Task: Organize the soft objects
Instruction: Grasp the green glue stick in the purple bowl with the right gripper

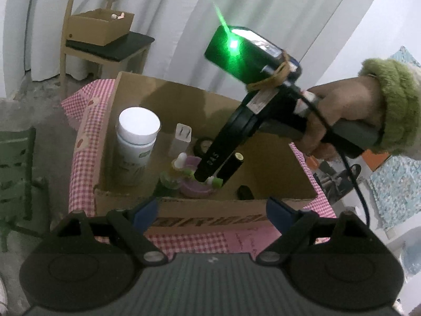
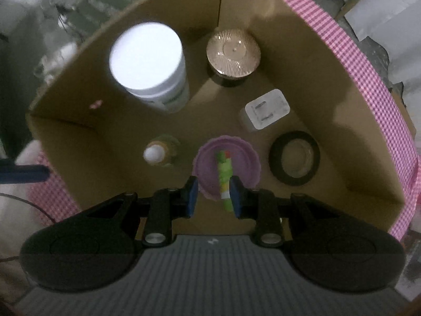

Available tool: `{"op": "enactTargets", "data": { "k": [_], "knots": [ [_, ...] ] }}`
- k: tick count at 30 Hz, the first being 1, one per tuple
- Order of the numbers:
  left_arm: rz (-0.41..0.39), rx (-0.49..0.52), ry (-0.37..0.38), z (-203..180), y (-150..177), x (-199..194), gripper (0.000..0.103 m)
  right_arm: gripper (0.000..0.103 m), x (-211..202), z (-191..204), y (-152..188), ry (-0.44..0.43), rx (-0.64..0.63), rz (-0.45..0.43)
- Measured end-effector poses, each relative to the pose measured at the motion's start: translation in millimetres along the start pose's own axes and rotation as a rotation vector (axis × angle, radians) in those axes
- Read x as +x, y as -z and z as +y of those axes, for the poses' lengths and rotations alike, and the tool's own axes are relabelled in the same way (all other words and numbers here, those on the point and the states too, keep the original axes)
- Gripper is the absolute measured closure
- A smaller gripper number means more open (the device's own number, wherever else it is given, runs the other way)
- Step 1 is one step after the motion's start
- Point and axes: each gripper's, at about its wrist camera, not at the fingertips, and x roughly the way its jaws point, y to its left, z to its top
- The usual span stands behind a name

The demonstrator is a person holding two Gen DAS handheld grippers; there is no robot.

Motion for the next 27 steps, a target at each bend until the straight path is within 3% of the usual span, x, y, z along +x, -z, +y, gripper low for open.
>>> {"op": "enactTargets", "data": {
  "k": [13,17,27],
  "knots": [
    [0.001,-0.020,0.014,13,8,1,0.013,0.080,44,-3,-18,0.036,-0.022,0.108],
    [0.001,-0.029,0.013,17,8,0,0.013,0.086,52,-8,-19,0.032,-0.008,0.123],
    [-0.003,-0.032,-0.003,15,8,-1,0.013,0.089,37,-17,-12,0.009,0.037,0.072]
  ]
}}
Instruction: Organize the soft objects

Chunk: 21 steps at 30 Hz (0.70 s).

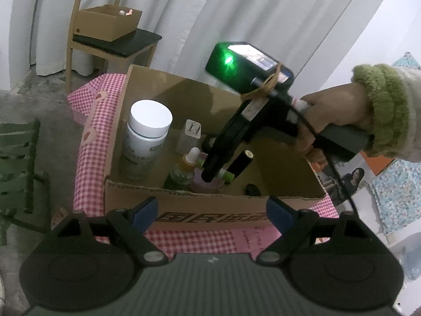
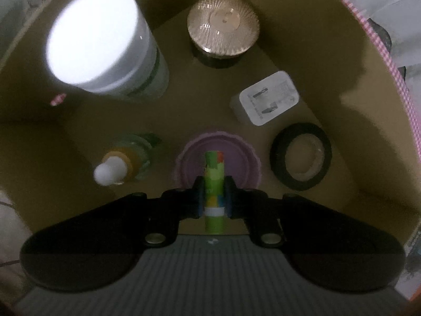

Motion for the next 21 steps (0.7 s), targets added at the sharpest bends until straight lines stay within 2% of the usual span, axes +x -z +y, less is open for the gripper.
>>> {"op": "enactTargets", "data": {
  "k": [6,9,14,17,21],
  "knots": [
    [-0.017,0.008,-0.018,-7,-2,-9,0.013,0.089,-46,-10,21,-0.021,0.048,-0.104],
    [-0.023,0.014,-0.024,-12,-4,-13,0.013,0.089,-84,-15,31,-0.030,0.080,-0.178],
    [-0.032,0.022,-0.026,-21,-3,-19,0.013,0.089,-128,-27,58,-0.005,0.129,-0.271],
    [-0.034,0.025,-0.022,-25,-2,-21,0.013,0.089,-139,-49,73,0.015,0.182,-0.286],
    [-0.029,0.031,-0.025,-29,-2,-19,0.013,0.089,-114,-75,85,0.024,0.239,-0.246]
  ]
}}
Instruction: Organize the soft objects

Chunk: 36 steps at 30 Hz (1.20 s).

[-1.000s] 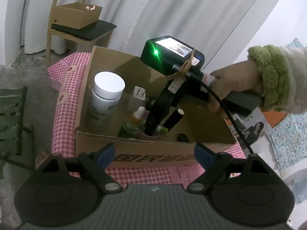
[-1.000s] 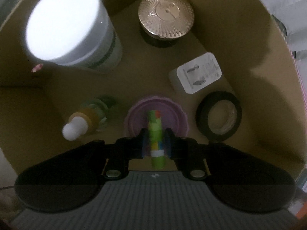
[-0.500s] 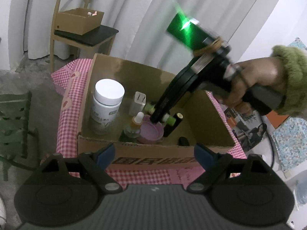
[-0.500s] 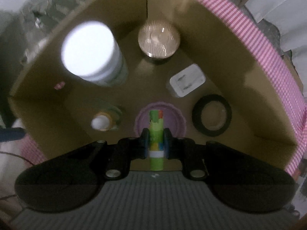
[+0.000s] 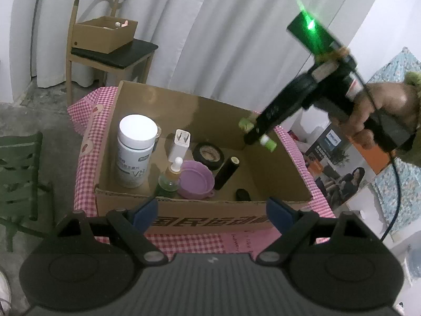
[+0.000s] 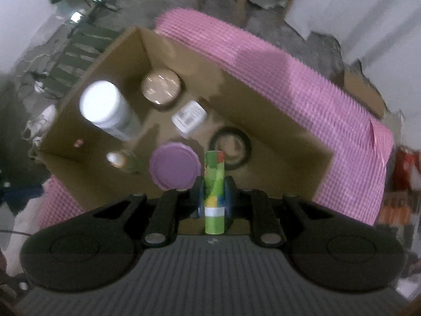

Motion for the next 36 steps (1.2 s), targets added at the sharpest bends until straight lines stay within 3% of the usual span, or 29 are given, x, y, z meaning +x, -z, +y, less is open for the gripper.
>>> {"op": "enactTargets", "data": {
  "k": [4,12,21,30,36],
  "knots": [
    [0.007,0.006,-0.007,1,0,4,0.013,0.089,36,-4,6,0.046,-0.014,0.052],
    [0.020,0.004,-0.007,8,-1,12,0.013,0.089,102,-5,8,0.057,-0.015,0.163],
    [0.030,-0.004,-0.011,15,-1,18,0.013,0.088,146,-5,12,0.059,0.002,0.227],
    [0.025,-0.006,-0.017,17,0,20,0.013,0.084,156,-13,15,0.057,0.050,0.200],
    [0.007,0.000,-0.039,12,-2,11,0.013,0.063,119,-20,21,0.029,0.120,0.082]
  ]
}}
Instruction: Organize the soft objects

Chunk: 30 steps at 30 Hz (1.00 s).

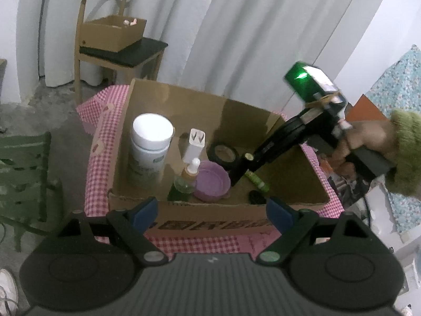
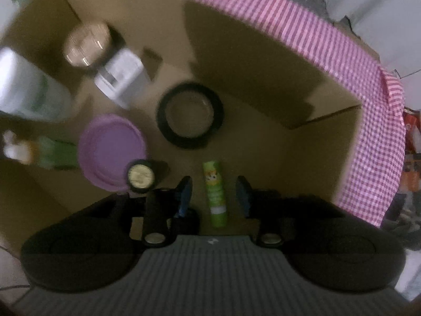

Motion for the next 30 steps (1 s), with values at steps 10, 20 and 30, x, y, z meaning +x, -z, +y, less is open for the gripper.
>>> {"op": "enactTargets", "data": {
  "k": [10,20,30],
  "knots": [
    [-0.062,0.032,-0.030,-24,-4,-36,0.008,0.007,-137,-1,82,-0.026,0.122,-0.408],
    [-0.170,0.048,-0.121,-47,5,-101,0.001,0.001,-258,34,238,0.132,0.323,-0.819],
    [-0.259,0.056,-0.251,-82,28,-171,0.000,0.001,-309,74,353,0.332,0.357,-0.918]
  ]
}}
